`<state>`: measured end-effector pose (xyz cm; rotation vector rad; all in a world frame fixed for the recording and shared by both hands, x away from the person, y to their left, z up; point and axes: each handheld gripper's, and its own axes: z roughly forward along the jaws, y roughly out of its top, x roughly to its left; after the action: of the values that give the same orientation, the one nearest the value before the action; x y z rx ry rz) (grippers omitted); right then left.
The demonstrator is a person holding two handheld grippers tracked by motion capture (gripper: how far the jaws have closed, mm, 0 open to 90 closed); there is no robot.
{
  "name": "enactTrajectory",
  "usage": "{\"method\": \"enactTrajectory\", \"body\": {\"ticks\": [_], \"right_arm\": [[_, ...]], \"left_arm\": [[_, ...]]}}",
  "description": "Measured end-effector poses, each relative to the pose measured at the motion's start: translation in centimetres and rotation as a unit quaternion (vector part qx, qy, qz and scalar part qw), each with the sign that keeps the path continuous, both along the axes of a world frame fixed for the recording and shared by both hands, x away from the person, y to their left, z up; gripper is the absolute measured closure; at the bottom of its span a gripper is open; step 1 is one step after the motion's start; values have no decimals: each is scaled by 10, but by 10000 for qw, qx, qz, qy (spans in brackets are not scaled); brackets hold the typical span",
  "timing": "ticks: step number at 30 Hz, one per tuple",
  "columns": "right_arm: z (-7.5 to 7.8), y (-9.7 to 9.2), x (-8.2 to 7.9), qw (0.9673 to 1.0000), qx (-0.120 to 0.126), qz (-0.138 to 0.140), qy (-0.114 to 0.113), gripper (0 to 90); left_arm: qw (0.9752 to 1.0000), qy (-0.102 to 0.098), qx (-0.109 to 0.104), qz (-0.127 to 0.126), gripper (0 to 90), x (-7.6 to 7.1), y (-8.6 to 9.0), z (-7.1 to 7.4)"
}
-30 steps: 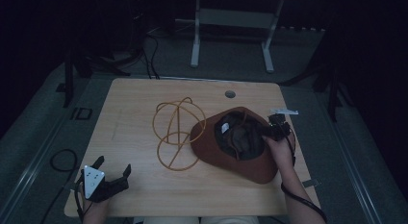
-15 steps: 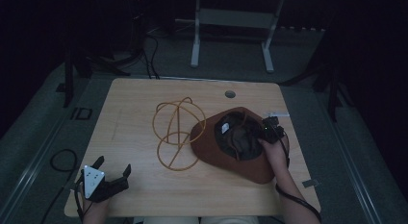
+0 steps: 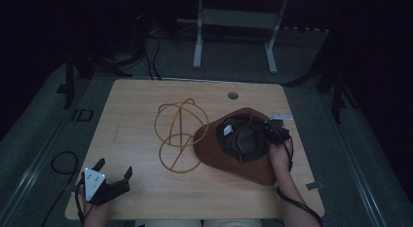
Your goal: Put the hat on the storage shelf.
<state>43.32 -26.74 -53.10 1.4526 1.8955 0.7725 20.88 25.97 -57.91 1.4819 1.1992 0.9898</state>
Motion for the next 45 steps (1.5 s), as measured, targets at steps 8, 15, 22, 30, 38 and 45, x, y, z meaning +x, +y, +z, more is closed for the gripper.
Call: {"method": "enactTrajectory", "body": {"ticks": [8, 15, 22, 30, 38, 45], "right_arm": [[26, -13, -13, 9972, 636, 9, -395, 857], [56, -23, -30, 9903, 1057, 38, -900, 859], [82, -27, -41, 9859, 1187, 118, -1175, 858], [97, -33, -50, 9822, 1374, 120, -1278, 858], [111, -39, -59, 9795, 1432, 121, -1412, 858], [117, -42, -63, 9784, 1463, 147, -1456, 858]], "left_arm": [[10000, 31, 40, -21, 41, 0, -2, 0], [9999, 96, 104, -22, 41, -2, -9, 5], [9993, 364, 5, -40, 55, -1, -11, 14], [9981, 345, -147, -491, 60, -9, -19, 64], [9983, -8, -171, -564, 61, -4, -19, 123], [9963, -53, 26, -855, 61, 9, -36, 159]]}}
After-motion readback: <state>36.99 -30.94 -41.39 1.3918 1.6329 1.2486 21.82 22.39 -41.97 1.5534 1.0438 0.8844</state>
